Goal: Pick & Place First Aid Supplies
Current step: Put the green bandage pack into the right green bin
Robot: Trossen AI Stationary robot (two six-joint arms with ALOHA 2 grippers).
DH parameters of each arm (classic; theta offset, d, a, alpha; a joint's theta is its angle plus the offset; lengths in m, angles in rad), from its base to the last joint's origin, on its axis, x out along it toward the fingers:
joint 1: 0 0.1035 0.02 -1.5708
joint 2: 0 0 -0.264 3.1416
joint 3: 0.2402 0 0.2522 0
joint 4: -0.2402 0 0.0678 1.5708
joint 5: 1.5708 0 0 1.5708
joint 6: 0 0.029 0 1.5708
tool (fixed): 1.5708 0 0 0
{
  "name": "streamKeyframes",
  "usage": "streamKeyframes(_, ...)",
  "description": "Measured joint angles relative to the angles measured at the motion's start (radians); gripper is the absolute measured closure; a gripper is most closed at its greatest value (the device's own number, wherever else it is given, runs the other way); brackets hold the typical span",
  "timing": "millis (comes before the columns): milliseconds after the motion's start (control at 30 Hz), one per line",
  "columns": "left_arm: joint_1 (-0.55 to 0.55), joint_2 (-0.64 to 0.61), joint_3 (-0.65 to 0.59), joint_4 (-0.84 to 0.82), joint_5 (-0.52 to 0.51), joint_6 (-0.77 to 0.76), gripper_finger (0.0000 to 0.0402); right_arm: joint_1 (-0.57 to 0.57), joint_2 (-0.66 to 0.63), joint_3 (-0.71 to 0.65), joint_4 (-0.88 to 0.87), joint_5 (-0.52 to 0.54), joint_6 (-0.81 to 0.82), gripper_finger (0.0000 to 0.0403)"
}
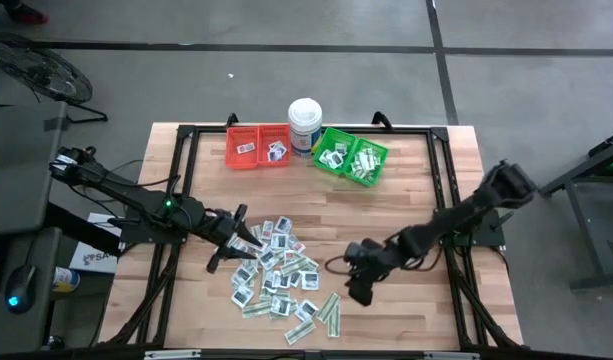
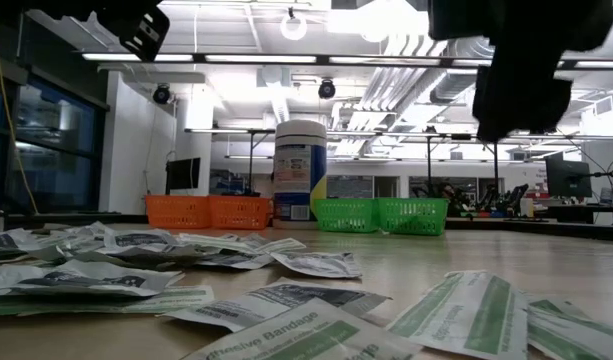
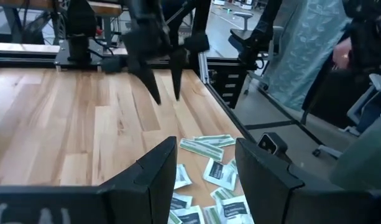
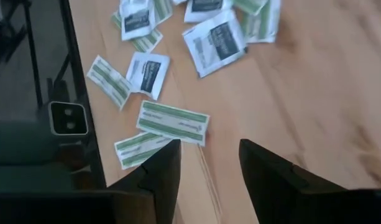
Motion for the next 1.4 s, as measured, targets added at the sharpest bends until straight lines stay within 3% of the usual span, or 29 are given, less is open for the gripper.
streamKeyframes(200,0.000,0.000,0.000,0.001,-0.034,-0.026,0.0239,0.023,0.141,0.000,0.165,-0.014,-0.018,0.0245)
streamKeyframes(433,0.000,0.001,0.000,0.002,-0.090,-0.033,0.0239,0.026,0.226,0.000,0.187,-0.048,-0.023,0.0249)
streamKeyframes(967,-0.124,0.119,0.001,0.005,-0.185,-0.067,0.0239,0.049,0.287,0.002,0.255,-0.017,-0.058,0.0251)
streamKeyframes(1400,-0.185,0.135,0.001,0.010,-0.250,-0.097,0.0239,0.051,0.321,0.001,0.360,-0.036,-0.008,0.0254)
